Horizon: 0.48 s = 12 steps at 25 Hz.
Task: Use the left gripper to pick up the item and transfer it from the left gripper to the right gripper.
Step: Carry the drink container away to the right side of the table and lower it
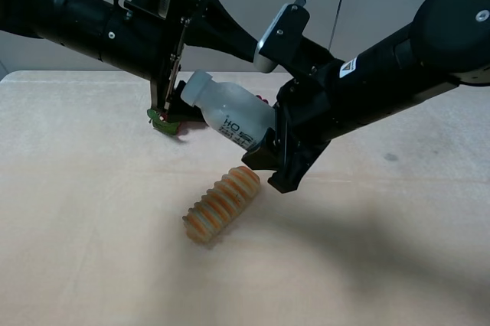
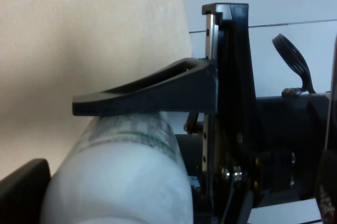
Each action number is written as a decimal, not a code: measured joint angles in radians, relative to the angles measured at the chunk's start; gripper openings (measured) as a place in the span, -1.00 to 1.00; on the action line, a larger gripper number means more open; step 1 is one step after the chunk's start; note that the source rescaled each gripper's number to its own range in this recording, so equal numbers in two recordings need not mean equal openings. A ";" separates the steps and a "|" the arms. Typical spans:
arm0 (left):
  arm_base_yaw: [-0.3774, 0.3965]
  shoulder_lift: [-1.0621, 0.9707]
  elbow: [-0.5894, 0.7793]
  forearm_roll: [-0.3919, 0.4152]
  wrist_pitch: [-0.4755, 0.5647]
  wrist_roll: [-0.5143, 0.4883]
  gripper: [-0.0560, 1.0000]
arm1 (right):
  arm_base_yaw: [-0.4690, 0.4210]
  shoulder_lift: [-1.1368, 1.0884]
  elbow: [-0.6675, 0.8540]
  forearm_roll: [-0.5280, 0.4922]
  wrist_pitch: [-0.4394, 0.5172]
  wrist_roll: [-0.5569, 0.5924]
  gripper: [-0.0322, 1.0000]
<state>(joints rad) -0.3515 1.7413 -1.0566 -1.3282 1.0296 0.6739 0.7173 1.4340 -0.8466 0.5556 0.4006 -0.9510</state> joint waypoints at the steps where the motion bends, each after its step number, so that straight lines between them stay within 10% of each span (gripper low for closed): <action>1: 0.004 0.000 0.000 0.000 0.002 0.000 0.99 | 0.000 0.000 0.000 0.000 0.001 0.000 -0.76; 12: 0.182 -0.021 0.000 0.091 0.128 -0.047 1.00 | 0.000 0.000 0.000 0.000 0.003 0.000 -0.76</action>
<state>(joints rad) -0.1699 1.7198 -1.0566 -1.2371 1.1572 0.6269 0.7173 1.4340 -0.8466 0.5556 0.4037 -0.9510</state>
